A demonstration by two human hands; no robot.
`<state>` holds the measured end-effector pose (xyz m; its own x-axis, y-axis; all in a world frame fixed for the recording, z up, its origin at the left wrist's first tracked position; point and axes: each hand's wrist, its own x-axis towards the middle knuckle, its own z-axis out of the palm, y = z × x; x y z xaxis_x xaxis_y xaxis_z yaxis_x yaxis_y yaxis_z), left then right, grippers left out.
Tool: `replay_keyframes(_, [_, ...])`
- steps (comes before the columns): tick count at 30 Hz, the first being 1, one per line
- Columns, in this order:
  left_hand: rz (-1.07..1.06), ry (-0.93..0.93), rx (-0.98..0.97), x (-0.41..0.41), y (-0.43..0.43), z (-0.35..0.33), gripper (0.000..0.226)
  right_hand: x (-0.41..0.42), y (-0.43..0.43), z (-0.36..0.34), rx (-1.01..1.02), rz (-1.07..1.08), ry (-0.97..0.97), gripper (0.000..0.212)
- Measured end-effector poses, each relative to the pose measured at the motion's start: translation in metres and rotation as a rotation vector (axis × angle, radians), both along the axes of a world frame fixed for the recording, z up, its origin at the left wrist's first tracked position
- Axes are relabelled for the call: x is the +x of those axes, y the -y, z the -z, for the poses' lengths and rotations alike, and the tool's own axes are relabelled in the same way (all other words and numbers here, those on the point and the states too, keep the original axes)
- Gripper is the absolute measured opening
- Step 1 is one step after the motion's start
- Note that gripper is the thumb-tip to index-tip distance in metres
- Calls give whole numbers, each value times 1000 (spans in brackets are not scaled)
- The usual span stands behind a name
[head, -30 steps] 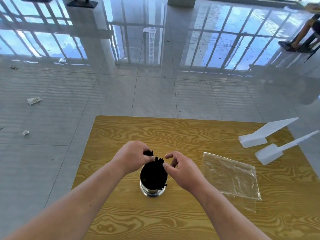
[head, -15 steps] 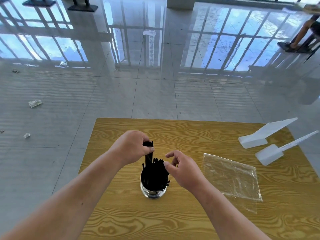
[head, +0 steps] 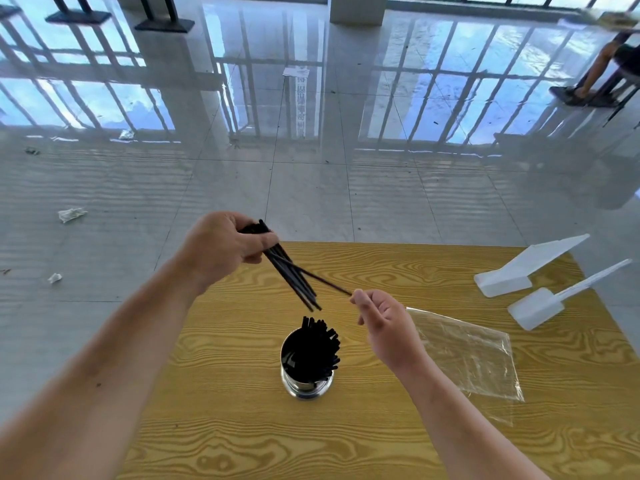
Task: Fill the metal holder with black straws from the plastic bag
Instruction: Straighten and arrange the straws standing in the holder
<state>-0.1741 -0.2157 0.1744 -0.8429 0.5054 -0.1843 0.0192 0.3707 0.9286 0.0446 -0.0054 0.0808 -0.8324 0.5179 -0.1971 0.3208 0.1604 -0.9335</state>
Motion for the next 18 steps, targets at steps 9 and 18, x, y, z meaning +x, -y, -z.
replay_keyframes(9, [-492, 661, 555, 31, -8, 28, 16, -16, 29, -35, -379, -202, -10, 91])
replay_keyframes(18, [-494, 1035, 476, 85, -21, 69, 13, -45, 32, -56, -740, 21, -55, 64])
